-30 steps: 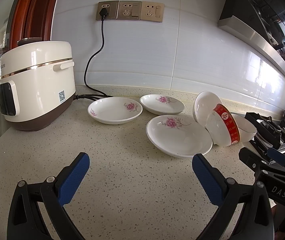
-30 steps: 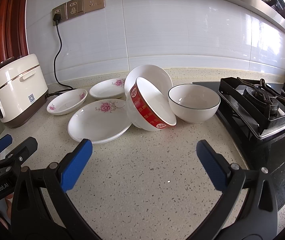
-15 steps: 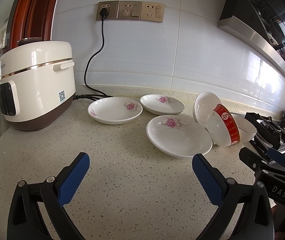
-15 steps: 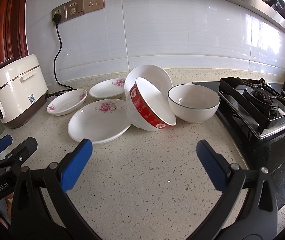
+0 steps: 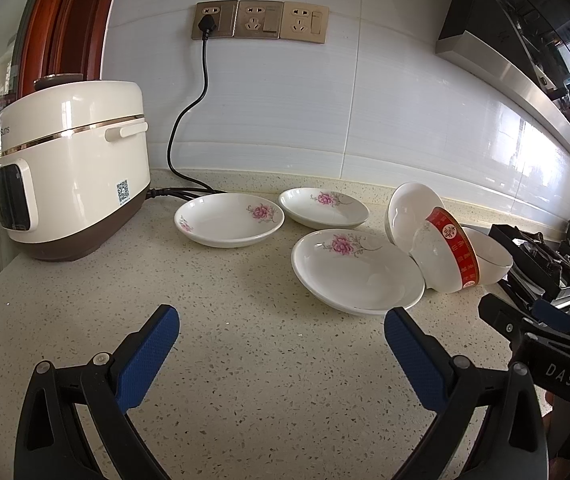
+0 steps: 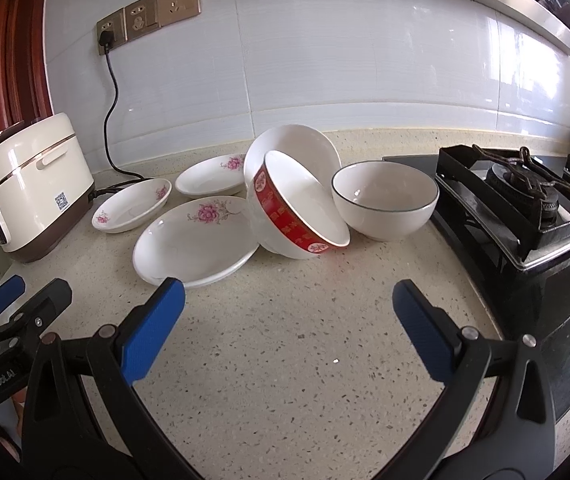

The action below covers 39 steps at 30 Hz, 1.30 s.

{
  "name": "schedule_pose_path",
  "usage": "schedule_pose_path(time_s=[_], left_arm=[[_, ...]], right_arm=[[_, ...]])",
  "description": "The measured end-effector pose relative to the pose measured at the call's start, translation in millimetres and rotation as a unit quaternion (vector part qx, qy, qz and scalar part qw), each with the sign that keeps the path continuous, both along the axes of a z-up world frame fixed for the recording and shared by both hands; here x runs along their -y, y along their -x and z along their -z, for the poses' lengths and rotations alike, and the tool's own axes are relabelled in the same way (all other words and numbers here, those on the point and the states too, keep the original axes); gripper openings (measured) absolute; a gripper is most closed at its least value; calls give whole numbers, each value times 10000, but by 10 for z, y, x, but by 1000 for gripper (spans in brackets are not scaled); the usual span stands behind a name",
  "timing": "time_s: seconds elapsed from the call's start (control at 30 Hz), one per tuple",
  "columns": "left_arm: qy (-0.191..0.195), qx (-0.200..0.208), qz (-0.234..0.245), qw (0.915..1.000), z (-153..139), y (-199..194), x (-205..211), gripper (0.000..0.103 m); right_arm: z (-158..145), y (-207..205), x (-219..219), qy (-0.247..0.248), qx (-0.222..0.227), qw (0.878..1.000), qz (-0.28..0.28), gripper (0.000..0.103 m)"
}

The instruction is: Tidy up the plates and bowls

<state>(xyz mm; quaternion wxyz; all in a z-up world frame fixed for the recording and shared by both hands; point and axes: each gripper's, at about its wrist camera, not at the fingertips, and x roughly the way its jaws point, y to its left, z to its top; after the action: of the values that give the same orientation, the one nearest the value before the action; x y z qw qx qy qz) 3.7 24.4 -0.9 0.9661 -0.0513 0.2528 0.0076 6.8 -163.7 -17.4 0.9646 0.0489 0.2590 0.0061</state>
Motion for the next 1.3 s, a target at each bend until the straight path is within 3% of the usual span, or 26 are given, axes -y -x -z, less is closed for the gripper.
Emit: schedule_pose_path(time_s=[0.17,0.33,0.5,0.6,0.77,1.0,1.3], left_arm=[[62,-46,26,10000,18,-20,-8,103],[383,-175,121,9990,63,-64,-80,103],[757,-366,254,9961,99,-194,-132,94],[1245,-580,407,9897,37,-365,-194,89],[1503,-899,417,9837,14,-650,-246,85],[2046,-1467,257,9675,311,-1090,-366,70],[2171,-1681,390,9608,423,-1281,-247,68]], right_arm=[[29,-37,83,-319,-128,9993,-115,103],[32,-33,132,-623,-95,9975,-330,103],[-157,-89,91,-349,108,9981,-488,103],[-279,-220,76,-132,92,9982,-583,102],[-322,-444,102,19,131,9973,-721,91],[-258,-657,69,119,120,9942,-1058,75],[-136,-789,107,25,38,9925,-1220,63]])
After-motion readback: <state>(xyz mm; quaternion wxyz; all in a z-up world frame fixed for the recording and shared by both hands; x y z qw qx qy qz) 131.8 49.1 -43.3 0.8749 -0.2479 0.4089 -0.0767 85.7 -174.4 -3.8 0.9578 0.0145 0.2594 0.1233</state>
